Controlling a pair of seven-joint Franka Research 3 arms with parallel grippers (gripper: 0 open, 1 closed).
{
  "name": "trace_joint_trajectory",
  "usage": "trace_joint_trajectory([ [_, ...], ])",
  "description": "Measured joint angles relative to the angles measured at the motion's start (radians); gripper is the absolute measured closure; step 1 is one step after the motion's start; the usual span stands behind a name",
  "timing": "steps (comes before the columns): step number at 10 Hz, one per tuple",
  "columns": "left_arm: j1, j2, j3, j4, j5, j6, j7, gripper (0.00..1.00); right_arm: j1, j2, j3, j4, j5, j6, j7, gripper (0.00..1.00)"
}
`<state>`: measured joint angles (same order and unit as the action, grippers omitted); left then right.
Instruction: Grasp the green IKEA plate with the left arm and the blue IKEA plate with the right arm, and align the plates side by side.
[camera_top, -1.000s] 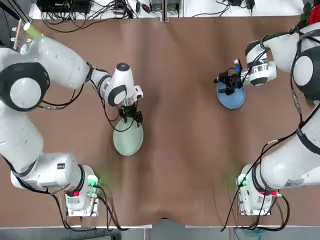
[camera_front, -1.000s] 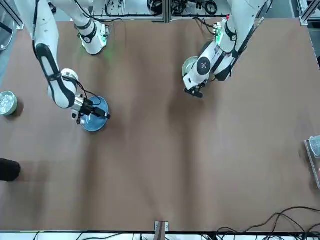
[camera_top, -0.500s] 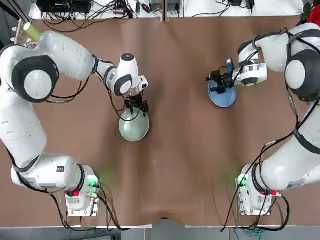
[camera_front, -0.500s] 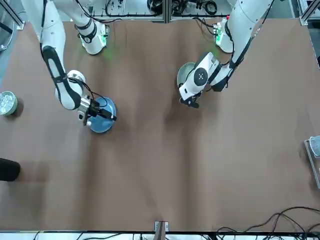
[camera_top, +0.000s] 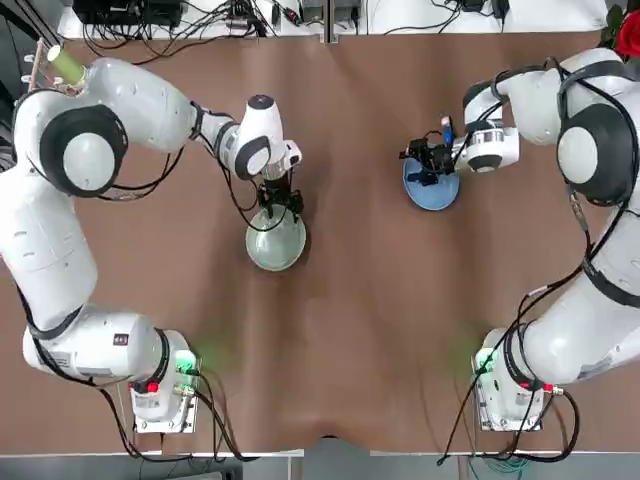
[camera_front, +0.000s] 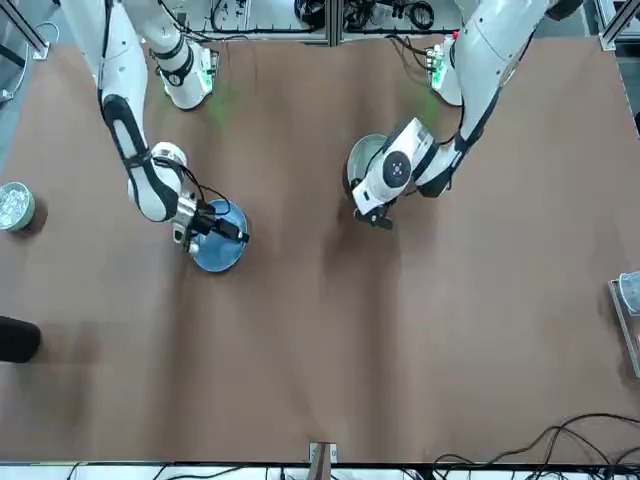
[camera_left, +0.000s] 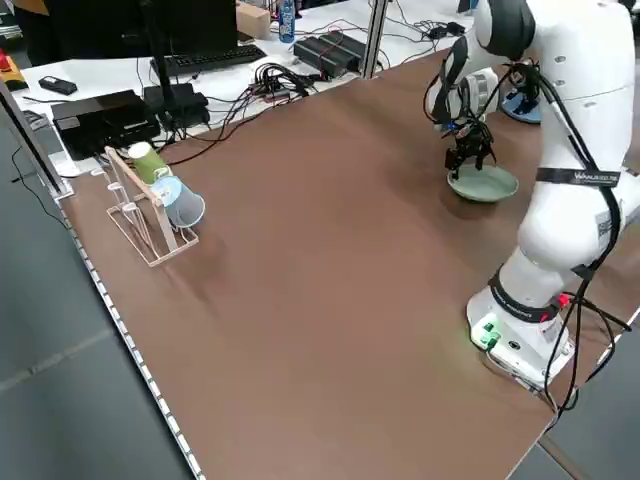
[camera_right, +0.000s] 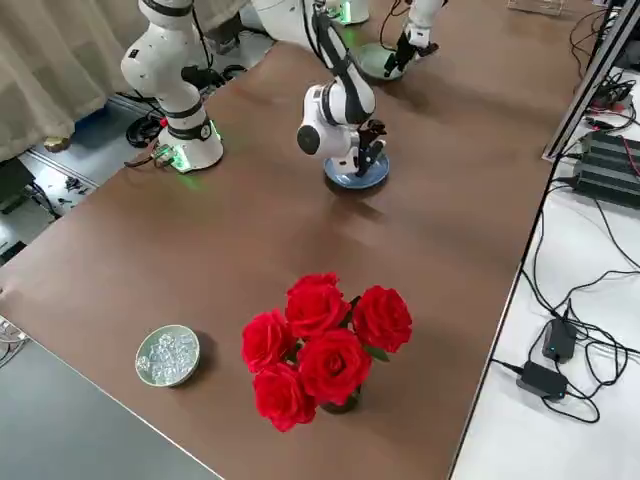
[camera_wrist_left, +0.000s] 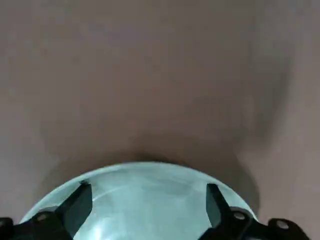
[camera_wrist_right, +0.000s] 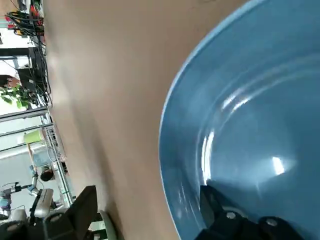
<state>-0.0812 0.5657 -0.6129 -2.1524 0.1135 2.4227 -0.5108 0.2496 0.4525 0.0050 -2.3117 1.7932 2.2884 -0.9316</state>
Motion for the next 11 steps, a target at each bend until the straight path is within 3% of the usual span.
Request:
trace_joint_trajectory([
  [5,-0.043,0.082,0.035,0.123,0.0,-0.003,-0.006,0.0,0.132,0.021,0.003,0.048,0.151,0.003,0.002,0.09],
  [7,-0.121,0.125,0.103,0.2,0.0,-0.008,-0.028,0.0,0.181,0.037,0.004,0.087,0.207,0.006,0.025,0.09],
  [11,-0.17,0.169,0.141,0.301,0.0,-0.008,-0.041,0.0,0.243,0.044,0.004,0.132,0.214,0.018,0.08,0.09],
])
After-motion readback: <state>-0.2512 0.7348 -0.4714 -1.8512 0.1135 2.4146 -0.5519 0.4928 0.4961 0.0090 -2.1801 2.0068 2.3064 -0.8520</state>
